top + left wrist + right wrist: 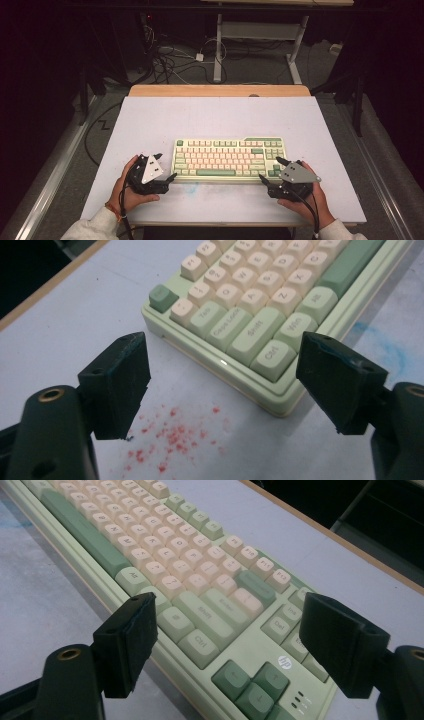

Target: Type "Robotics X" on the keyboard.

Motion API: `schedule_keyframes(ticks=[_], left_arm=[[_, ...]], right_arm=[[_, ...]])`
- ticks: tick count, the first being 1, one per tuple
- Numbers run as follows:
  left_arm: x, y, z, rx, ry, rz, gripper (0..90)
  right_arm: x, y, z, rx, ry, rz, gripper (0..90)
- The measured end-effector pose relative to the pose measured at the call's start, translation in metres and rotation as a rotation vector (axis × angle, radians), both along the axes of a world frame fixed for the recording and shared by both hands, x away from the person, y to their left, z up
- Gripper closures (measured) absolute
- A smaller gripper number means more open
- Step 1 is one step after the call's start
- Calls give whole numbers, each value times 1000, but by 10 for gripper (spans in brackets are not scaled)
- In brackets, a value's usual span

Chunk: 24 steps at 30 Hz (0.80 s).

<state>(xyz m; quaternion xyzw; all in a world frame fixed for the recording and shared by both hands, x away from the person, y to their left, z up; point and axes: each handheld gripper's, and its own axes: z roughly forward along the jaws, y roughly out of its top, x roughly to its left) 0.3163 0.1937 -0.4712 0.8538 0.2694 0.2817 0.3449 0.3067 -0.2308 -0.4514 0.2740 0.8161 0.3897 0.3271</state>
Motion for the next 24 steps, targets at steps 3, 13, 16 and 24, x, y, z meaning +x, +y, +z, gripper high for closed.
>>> schedule_keyframes(ticks=[3, 13, 16, 24], left_arm=[[-2, 2, -2, 5, 7, 6, 221], [-4, 9, -2, 15, 69, -3, 510], [-3, 14, 2, -13, 76, -18, 664], [0, 13, 5, -3, 130, -36, 875]], right_arm=[[0, 2, -1, -3, 5, 6, 233], [0, 4, -3, -8, 16, 16, 233], [0, 5, -4, -11, 22, 16, 234], [-1, 4, -5, -13, 23, 16, 235]])
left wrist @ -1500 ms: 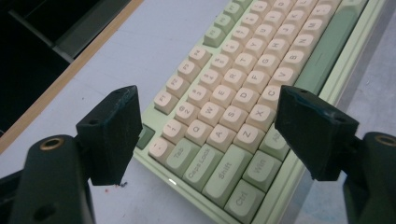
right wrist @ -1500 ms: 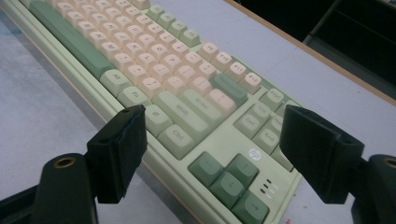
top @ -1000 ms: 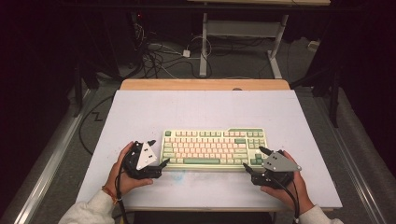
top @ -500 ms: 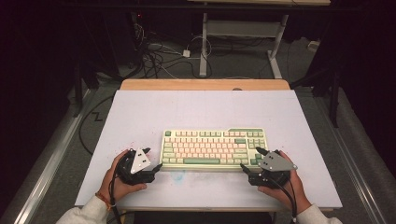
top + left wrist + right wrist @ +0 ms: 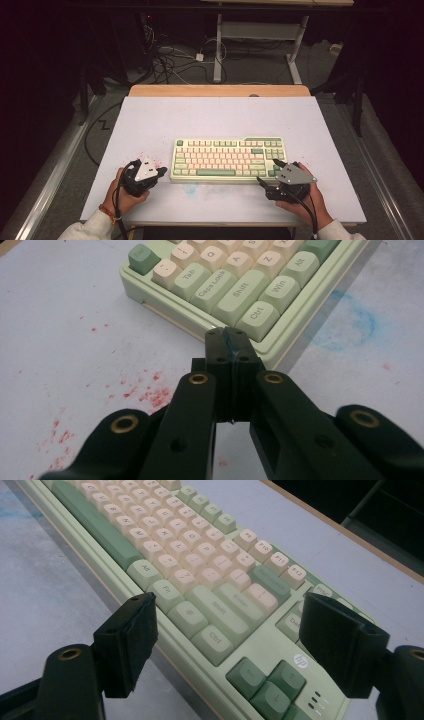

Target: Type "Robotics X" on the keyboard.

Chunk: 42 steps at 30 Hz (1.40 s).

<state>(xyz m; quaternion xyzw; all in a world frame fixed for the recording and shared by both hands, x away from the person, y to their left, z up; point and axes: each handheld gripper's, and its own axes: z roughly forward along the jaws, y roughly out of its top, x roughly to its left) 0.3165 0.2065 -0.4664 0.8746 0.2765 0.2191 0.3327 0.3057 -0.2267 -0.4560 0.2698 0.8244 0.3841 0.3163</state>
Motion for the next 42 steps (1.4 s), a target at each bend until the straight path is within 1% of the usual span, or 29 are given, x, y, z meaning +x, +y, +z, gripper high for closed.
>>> schedule_keyframes(ticks=[3, 6, 11, 13, 18, 20, 21, 31, 37, 42], left_arm=[[4, -1, 2, -8, 16, 2, 875], [9, -3, 4, -15, 21, 4, 875], [15, -10, 6, -10, 32, -12, 875], [17, -13, 6, -3, 31, -19, 875], [22, -20, 9, -6, 27, -35, 875], [24, -23, 10, -7, 32, -45, 875], [24, -25, 10, 0, 29, -47, 875], [33, -37, 13, -2, 32, -68, 875], [41, -47, 14, 0, 43, -81, 875], [48, -54, 14, 0, 56, -89, 874]], right_arm=[[0, 0, 0, 2, 1, -2, 235], [0, 0, 0, 1, 1, -2, 235], [0, -1, 0, -1, 3, -7, 235], [1, 0, -1, -2, 7, -6, 236], [1, 0, -2, -7, 9, -1, 236], [1, 0, -2, -6, 9, -3, 236], [1, 0, -2, -6, 10, -5, 236], [1, 0, -1, -6, 7, -5, 236], [2, -1, -2, -12, 10, -2, 237], [1, -1, -2, -8, 9, -3, 237]])
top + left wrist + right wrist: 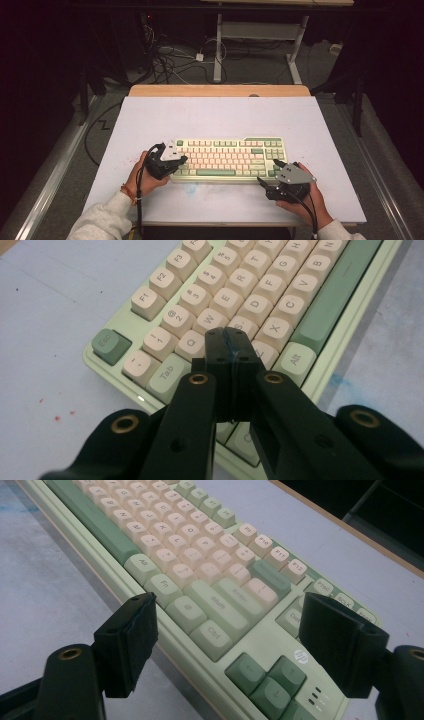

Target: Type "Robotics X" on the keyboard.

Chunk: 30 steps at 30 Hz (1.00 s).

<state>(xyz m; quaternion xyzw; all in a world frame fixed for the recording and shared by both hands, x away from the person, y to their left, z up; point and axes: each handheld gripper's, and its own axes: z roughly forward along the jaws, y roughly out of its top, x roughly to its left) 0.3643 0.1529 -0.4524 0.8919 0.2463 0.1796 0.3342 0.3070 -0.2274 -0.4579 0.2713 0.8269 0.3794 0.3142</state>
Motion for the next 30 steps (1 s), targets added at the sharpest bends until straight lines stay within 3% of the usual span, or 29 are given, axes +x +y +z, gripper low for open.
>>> schedule_keyframes(ticks=[16, 30], left_arm=[[15, -19, -3, 10, 28, -32, 875], [19, -32, -5, 32, 31, -58, 875]], right_arm=[[0, 0, -1, -7, 7, -2, 237], [0, 0, -2, -11, 6, 2, 237]])
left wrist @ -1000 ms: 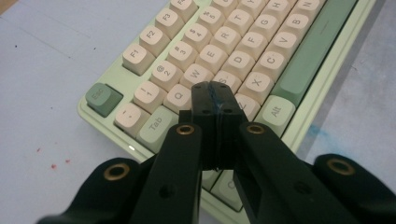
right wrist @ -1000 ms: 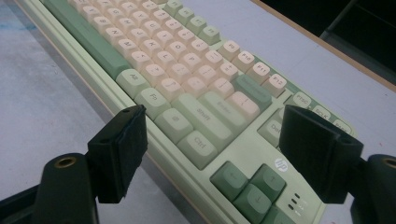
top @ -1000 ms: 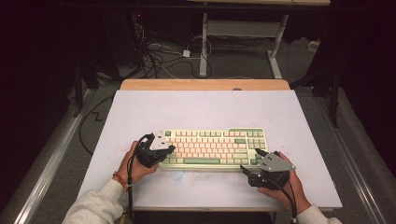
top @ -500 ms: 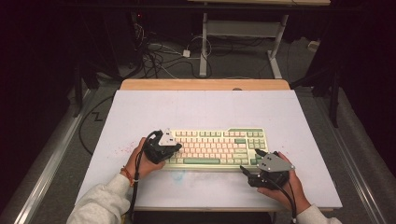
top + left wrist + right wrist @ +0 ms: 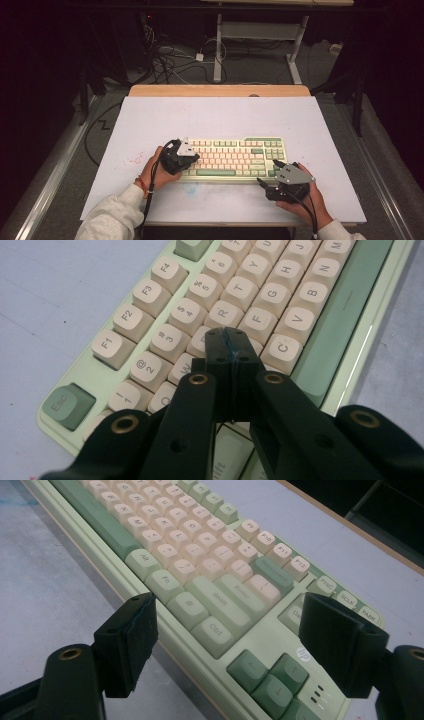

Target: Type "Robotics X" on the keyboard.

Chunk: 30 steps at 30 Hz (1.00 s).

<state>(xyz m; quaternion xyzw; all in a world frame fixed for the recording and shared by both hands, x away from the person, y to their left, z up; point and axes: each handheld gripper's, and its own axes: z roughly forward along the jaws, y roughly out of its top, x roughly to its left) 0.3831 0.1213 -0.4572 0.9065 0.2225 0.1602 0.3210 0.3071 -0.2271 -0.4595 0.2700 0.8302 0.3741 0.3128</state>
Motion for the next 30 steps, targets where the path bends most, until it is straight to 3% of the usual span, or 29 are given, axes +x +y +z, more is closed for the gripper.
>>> schedule_keyframes(ticks=[22, 26, 30], left_arm=[[1, 0, -1, 7, -5, 10, 873], [3, 0, -4, 3, 10, 12, 873], [1, 1, -2, 6, -3, 10, 873]], right_arm=[[-1, 1, -1, -5, 3, 6, 240], [0, 1, -1, -7, 7, 5, 240], [-1, 1, -1, -9, 6, 9, 240]])
